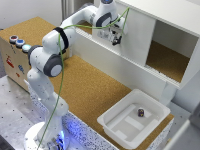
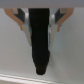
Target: Grasp the door handle, then slide the door to the left
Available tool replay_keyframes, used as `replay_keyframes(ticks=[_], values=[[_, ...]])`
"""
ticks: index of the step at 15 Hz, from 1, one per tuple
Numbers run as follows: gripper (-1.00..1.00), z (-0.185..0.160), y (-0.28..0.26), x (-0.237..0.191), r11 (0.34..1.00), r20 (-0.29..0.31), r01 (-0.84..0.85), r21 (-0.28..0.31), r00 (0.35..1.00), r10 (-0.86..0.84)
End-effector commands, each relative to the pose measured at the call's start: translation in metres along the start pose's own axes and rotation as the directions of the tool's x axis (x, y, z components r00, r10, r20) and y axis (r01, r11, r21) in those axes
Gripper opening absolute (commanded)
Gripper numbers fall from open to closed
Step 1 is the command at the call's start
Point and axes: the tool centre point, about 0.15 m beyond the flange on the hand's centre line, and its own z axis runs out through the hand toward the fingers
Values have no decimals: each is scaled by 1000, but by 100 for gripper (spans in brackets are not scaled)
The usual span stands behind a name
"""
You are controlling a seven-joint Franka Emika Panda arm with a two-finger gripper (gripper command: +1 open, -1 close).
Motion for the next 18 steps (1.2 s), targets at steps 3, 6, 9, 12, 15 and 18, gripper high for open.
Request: replay_keyframes(ticks=[3,6,9,12,15,18], values=[[-100,46,-144,101,986,-103,127,-107,985,-138],[100,45,-163,99,980,-113,160,-116,978,-173],[100,42,-184,95,971,-138,207,-117,965,-222],[100,39,-196,89,966,-151,226,-127,958,-244],[100,34,-201,81,962,-157,233,-141,954,-254],[100,28,-202,69,962,-171,237,-139,951,-259]])
